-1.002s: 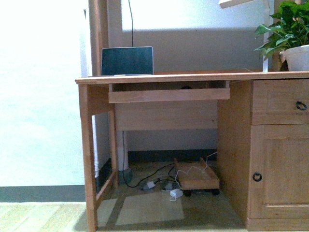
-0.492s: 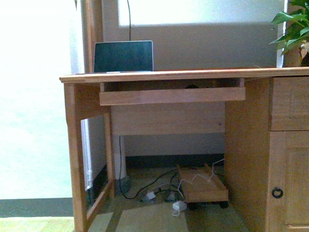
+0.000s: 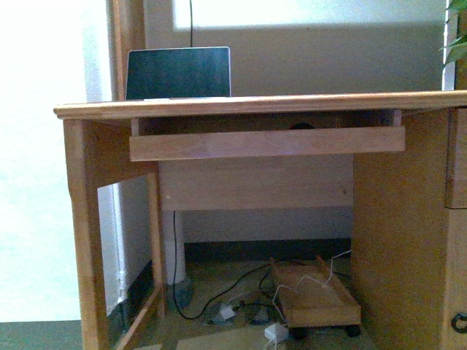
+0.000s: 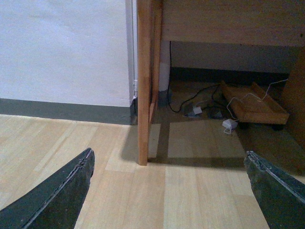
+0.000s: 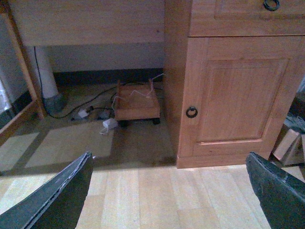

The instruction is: Place mouse

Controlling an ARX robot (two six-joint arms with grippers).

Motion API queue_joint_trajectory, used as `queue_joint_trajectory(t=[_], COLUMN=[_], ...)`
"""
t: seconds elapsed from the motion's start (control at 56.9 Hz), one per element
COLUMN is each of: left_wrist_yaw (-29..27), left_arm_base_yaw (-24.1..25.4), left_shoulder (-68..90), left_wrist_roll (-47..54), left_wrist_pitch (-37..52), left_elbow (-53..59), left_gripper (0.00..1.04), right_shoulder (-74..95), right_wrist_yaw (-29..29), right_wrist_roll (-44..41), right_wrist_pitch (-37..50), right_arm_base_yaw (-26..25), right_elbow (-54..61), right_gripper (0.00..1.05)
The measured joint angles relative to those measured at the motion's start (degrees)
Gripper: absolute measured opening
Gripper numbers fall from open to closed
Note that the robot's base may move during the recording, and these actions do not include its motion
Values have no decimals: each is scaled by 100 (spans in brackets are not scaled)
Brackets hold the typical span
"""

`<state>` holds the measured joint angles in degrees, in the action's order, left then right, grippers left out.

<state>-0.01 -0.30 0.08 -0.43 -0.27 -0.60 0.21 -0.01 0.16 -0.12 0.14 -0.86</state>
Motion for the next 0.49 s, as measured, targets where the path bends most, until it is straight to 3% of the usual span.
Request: queue_joint_trajectory(t=[0.492], left_wrist_yaw=[0], left_arm_base_yaw=[0], left_shoulder=[2], left_wrist_roll=[0], left_wrist_pitch=[0], left_elbow=[0], left_gripper=[97], right_shoulder=[0], right_wrist_yaw=[0], right_wrist_roll=[0], right_wrist_pitch=[0], right_arm_base_yaw=[0], right_elbow=[0], right_gripper=[97])
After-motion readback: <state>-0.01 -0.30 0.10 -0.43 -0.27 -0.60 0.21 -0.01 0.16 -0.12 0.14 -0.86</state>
